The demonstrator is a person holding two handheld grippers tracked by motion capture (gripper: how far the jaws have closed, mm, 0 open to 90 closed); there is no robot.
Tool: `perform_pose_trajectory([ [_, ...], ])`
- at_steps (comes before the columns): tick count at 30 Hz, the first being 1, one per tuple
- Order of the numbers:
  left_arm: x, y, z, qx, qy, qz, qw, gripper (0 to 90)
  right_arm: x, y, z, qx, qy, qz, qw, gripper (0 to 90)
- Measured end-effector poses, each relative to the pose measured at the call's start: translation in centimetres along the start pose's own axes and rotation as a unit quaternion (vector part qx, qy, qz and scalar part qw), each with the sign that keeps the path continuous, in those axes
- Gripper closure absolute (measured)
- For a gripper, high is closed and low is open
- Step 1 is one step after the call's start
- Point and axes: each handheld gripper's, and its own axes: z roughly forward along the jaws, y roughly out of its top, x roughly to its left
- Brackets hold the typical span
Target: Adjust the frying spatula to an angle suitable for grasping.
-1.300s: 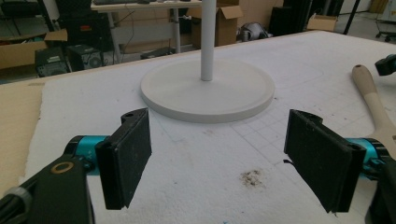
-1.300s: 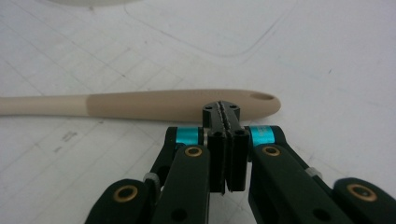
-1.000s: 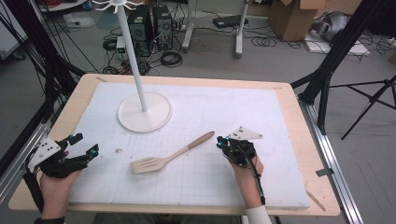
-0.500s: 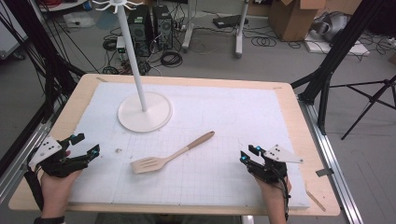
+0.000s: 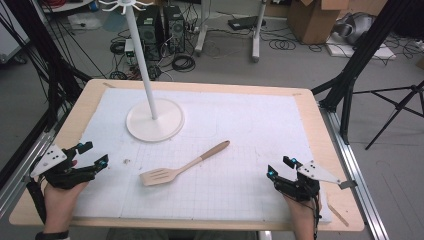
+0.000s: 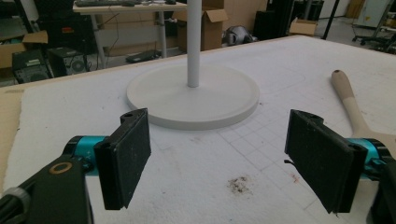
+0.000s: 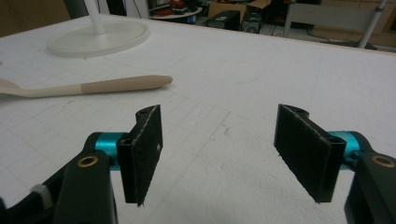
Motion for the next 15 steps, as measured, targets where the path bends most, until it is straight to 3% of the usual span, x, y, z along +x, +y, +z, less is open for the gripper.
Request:
perform_pose_trajectory([
  [15, -0.41, 0.7, -0.55, -0.007, -0.016, 0.001, 0.9999, 22.0, -0.81, -0.13, 0.21, 0.003, -0.003, 0.019, 0.9998, 20.8],
])
